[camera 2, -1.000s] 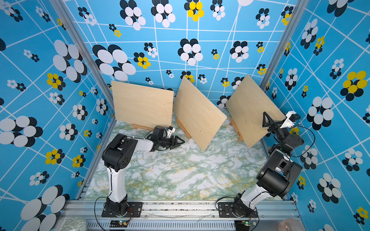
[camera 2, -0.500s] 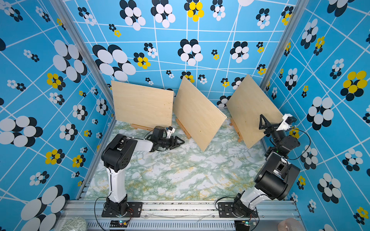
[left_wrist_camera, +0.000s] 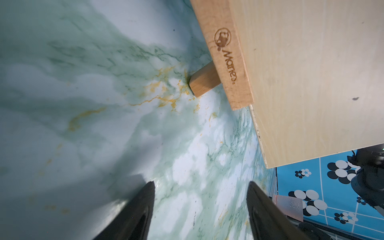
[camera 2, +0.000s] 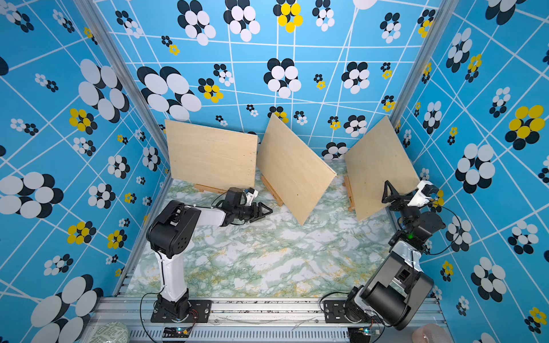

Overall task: Assemble the easel
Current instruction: Place the drawing board on the easel.

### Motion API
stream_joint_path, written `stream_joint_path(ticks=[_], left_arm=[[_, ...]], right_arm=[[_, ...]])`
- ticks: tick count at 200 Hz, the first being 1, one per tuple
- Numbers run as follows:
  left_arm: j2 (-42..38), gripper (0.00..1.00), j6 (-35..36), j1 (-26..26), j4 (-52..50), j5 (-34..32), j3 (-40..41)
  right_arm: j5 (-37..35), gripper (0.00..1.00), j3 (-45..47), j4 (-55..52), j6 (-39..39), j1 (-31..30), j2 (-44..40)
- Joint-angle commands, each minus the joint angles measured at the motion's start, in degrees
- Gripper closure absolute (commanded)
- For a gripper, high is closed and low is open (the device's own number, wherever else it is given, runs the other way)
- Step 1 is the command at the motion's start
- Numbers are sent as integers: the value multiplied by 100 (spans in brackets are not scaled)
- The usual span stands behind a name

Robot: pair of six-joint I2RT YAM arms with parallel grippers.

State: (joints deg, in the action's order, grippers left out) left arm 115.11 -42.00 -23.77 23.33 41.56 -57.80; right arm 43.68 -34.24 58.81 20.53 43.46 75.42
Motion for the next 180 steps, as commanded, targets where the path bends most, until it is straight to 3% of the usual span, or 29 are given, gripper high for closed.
stream_joint_path(ticks=[1, 70, 97, 109, 152, 180], left_arm=[[-235, 28, 105, -14, -102, -42, 26], [-199, 26, -1, -16, 100, -75, 75], [-277, 12, 63, -29, 94, -158, 103], [-276, 0, 71, -31, 79, -168, 99], [-285, 1, 58, -32, 77, -182, 59], [-383, 1, 86, -32, 45, -221, 102]], right_arm=[[-88, 1, 8, -328, -247, -11, -21], [-252, 0, -40, -830, -294, -13, -50], [-540, 0, -54, -1595, -536, -18, -353], [-772, 1, -100, -2019, -656, -30, -520], [-1249, 1, -15, -2848, -1201, -160, -912], [-1517, 1, 104, -2969, -1099, -188, -1106]])
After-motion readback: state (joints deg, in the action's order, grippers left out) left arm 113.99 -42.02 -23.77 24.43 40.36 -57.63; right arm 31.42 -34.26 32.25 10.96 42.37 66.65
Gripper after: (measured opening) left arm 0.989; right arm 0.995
